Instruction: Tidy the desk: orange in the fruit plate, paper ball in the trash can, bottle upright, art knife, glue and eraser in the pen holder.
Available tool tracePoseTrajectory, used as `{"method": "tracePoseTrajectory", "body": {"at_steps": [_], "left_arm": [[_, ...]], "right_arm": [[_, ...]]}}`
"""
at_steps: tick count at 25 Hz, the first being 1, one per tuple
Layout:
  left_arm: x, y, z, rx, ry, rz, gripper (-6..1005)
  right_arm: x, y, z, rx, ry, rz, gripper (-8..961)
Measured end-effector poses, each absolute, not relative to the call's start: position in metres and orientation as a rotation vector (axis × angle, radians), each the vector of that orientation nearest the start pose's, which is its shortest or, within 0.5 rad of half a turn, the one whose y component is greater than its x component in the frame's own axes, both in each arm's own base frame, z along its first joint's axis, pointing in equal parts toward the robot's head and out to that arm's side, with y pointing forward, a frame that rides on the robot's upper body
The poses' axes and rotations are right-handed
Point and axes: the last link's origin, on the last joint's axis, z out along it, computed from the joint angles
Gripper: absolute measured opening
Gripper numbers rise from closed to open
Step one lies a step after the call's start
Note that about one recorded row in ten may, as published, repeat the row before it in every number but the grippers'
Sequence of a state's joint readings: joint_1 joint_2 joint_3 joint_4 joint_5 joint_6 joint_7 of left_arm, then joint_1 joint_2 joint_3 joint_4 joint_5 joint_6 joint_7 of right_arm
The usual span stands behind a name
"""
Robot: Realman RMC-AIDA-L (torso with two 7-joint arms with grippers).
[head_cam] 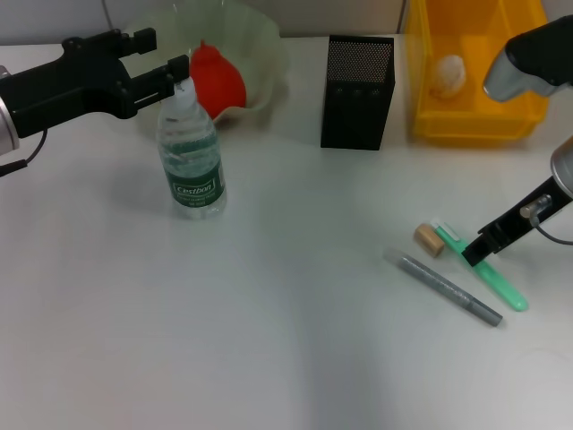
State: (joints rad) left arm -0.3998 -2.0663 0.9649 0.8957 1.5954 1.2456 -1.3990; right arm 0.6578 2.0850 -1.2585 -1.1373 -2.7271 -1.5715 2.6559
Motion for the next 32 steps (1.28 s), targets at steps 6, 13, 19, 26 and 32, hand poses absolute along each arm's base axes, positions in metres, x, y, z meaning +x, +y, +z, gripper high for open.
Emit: {"method": "tracePoseTrajectory", "body": {"at_steps": [6,13,19,26,32], "left_arm": [[-0.247,0.364,0.042,-2.381,-0.475,-0.735,593],[-0.248,0.364,0.043,-2.378,-0.477,-0.734,593],[-0.249,0.364,0.044,-2.372,-0.479,-0.735,594],[-0.249,0.364,0.045,-2.369,-0.48,-0.736,594],[-0.249,0.364,0.045,-2.368,-0.48,-0.737,593]], "right_arm": [[0.225,0.362,-0.006,-2.419,1.27,-0.626,408],[0.227,0.364,-0.012,-2.42,1.271,-0.63,370],[0.226,0.364,-0.014,-2.426,1.255,-0.641,363],[0.228,0.364,-0.016,-2.425,1.265,-0.647,299],[0.231,0.362,-0.01,-2.422,1.277,-0.641,179]]}}
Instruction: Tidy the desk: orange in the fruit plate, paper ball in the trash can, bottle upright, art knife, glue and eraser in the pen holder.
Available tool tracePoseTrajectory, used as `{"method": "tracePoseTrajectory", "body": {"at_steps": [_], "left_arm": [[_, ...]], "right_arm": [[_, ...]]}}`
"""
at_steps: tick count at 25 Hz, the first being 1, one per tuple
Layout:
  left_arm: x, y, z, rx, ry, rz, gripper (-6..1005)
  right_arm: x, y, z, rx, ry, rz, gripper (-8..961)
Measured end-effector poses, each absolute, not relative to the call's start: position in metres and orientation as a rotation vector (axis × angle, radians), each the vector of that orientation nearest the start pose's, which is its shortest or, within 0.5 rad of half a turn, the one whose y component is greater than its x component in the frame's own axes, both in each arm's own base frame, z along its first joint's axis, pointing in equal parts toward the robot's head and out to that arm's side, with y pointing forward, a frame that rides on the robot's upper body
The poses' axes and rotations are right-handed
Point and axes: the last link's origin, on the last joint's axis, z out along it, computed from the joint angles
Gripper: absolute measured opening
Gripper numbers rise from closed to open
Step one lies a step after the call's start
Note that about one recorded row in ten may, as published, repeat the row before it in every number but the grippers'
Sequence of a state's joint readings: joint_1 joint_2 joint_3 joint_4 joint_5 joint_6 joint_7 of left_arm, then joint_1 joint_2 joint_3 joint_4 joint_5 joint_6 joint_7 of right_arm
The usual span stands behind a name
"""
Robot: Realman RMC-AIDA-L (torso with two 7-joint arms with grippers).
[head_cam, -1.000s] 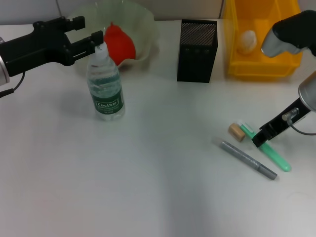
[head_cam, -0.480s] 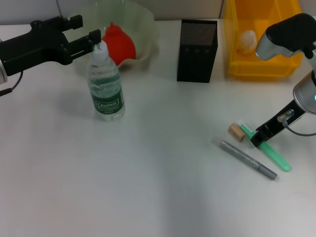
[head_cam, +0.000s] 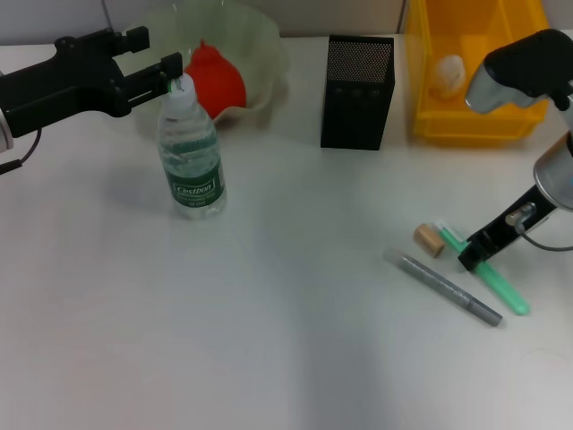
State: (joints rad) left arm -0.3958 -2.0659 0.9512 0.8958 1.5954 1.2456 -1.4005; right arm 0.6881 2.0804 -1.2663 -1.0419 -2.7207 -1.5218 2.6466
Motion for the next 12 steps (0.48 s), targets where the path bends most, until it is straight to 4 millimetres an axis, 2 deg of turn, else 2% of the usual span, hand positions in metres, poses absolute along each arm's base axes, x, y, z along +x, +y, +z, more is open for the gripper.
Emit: {"method": "tracePoseTrajectory", "body": {"at_steps": [2,4,8,12], "left_arm": [[-0.249,0.364,0.045,-2.365,-0.481,-0.738,593],[-0.249,0.365,0.046,-2.362,-0.482,-0.741,593],[-0.249,0.365,0.048,-2.353,-0.483,-0.752,593],[-0.247,0.366,0.051,-2.341,-0.483,-0.774,594]], "right_arm": [[0.232,0.361,-0.006,-2.42,1.284,-0.629,179],[0.232,0.361,0.011,-2.413,1.299,-0.548,180],[0.226,0.356,0.053,-2.469,1.31,-0.207,180],[0.229,0.352,0.082,-2.501,1.295,0.152,180]]}}
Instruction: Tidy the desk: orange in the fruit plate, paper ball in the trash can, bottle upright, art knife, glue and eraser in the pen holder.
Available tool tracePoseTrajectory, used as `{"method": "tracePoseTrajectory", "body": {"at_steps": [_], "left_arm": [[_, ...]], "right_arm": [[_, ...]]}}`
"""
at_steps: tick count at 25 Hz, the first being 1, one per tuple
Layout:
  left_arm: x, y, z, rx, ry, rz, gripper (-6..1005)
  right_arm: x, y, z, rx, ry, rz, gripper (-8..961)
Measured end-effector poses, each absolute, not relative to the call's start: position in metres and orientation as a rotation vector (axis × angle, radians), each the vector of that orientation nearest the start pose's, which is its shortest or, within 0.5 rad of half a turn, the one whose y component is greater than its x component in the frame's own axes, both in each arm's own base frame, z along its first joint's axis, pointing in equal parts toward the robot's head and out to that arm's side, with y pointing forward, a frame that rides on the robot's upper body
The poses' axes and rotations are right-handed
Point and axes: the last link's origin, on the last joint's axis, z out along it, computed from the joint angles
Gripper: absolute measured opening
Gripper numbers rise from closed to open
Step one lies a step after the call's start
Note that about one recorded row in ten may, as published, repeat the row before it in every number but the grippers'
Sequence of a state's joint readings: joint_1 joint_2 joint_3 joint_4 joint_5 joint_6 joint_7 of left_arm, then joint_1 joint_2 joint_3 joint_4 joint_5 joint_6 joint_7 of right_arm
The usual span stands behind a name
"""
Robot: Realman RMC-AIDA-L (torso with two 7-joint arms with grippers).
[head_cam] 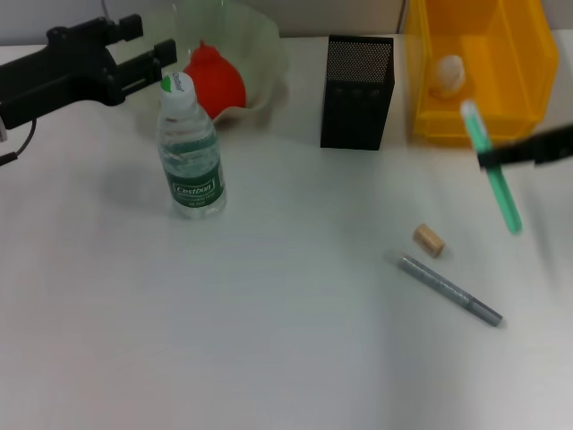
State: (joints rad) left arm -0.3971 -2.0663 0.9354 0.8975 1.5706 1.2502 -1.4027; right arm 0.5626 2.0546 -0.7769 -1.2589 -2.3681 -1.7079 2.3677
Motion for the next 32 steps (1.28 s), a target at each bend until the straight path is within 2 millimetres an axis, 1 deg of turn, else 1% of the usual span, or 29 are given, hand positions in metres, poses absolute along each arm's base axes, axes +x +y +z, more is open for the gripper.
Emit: {"method": "tracePoseTrajectory", "body": {"at_steps": [2,4,6,7,8,9,10,13,16,19,22,26,32], "left_arm": [[-0.246,0.366,0.052,-2.329,-0.485,-0.792,594],[-0.246,0.367,0.053,-2.322,-0.487,-0.8,594],[-0.246,0.366,0.053,-2.32,-0.49,-0.801,594],[-0.247,0.366,0.053,-2.319,-0.493,-0.802,594],[-0.247,0.366,0.053,-2.32,-0.495,-0.802,593],[-0.247,0.366,0.052,-2.319,-0.497,-0.803,593],[-0.248,0.366,0.052,-2.316,-0.502,-0.805,593],[-0.251,0.366,0.053,-2.304,-0.511,-0.808,593],[-0.254,0.365,0.054,-2.291,-0.524,-0.812,594],[-0.256,0.365,0.054,-2.286,-0.532,-0.814,594],[-0.259,0.364,0.057,-2.271,-0.539,-0.816,594],[-0.261,0.364,0.059,-2.259,-0.547,-0.817,593],[-0.263,0.364,0.06,-2.249,-0.555,-0.821,594]], "right_arm": [[0.231,0.355,0.086,-2.511,1.237,0.392,180],[0.231,0.363,0.081,-2.488,1.13,0.681,180],[0.233,0.373,0.068,-2.42,1.019,0.891,180],[0.234,0.379,0.061,-2.371,0.96,0.969,180],[0.232,0.389,0.047,-2.294,0.856,1.053,180],[0.232,0.389,0.047,-2.294,0.856,1.053,180],[0.229,0.394,0.038,-2.268,0.81,1.08,180],[0.218,0.406,0.017,-2.255,0.708,1.072,180],[0.206,0.417,-0.001,-2.27,0.626,1.017,179],[0.198,0.427,-0.012,-2.272,0.602,0.962,179],[0.198,0.433,-0.017,-2.268,0.597,0.896,179],[0.203,0.437,-0.018,-2.245,0.601,0.841,179],[0.215,0.434,-0.021,-2.228,0.623,0.8,179]]}}
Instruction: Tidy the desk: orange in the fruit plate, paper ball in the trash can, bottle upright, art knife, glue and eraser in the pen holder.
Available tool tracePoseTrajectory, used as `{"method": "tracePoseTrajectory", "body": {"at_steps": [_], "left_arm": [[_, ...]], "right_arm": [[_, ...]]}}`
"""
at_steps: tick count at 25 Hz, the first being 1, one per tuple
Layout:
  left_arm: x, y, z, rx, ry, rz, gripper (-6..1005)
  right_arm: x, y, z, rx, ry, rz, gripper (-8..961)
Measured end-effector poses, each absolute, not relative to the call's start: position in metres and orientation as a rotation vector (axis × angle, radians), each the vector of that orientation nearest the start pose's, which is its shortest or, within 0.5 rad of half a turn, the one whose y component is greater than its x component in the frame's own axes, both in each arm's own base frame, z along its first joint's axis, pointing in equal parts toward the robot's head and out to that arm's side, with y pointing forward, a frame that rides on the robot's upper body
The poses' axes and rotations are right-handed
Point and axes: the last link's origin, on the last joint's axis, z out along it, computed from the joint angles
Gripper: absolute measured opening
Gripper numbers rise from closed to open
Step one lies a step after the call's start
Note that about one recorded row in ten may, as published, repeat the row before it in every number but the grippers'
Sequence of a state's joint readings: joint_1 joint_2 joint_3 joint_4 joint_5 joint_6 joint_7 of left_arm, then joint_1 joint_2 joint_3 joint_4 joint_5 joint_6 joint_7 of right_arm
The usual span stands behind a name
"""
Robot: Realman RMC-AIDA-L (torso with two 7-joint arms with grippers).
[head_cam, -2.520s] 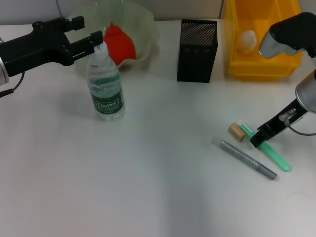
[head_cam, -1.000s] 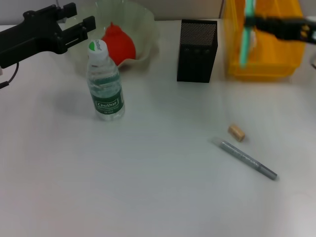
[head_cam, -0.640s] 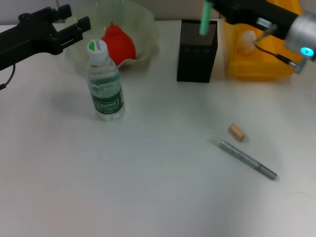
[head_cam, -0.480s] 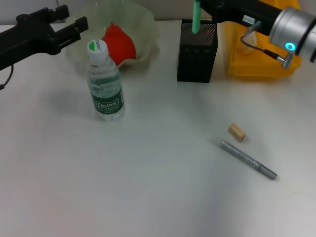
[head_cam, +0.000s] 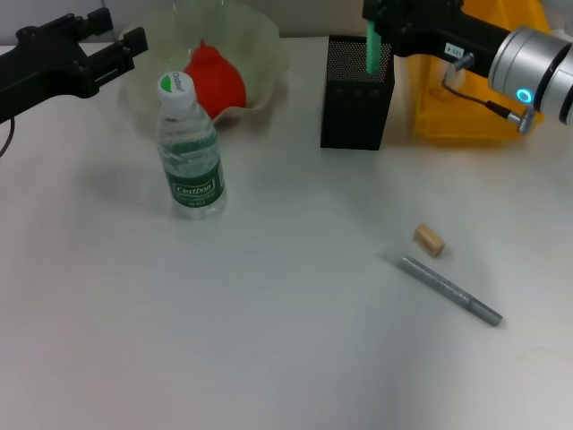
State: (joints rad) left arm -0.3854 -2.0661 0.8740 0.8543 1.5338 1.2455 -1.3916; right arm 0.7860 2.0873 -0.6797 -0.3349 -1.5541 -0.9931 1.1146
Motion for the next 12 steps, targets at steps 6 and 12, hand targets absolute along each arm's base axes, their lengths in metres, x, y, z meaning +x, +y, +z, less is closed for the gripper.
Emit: {"method": "tracePoseTrajectory", "body": {"at_steps": [6,12], "left_arm": [[-0.2616,0.3643,0.0584,-2.252,-0.562,-0.828,593],[-0.2615,0.3634,0.0577,-2.253,-0.568,-0.836,594]], "right_arm": [[0.2203,0.4285,-0.0268,-2.252,0.627,0.77,187],[0.2251,0.4252,-0.0273,-2.253,0.641,0.765,229]]}}
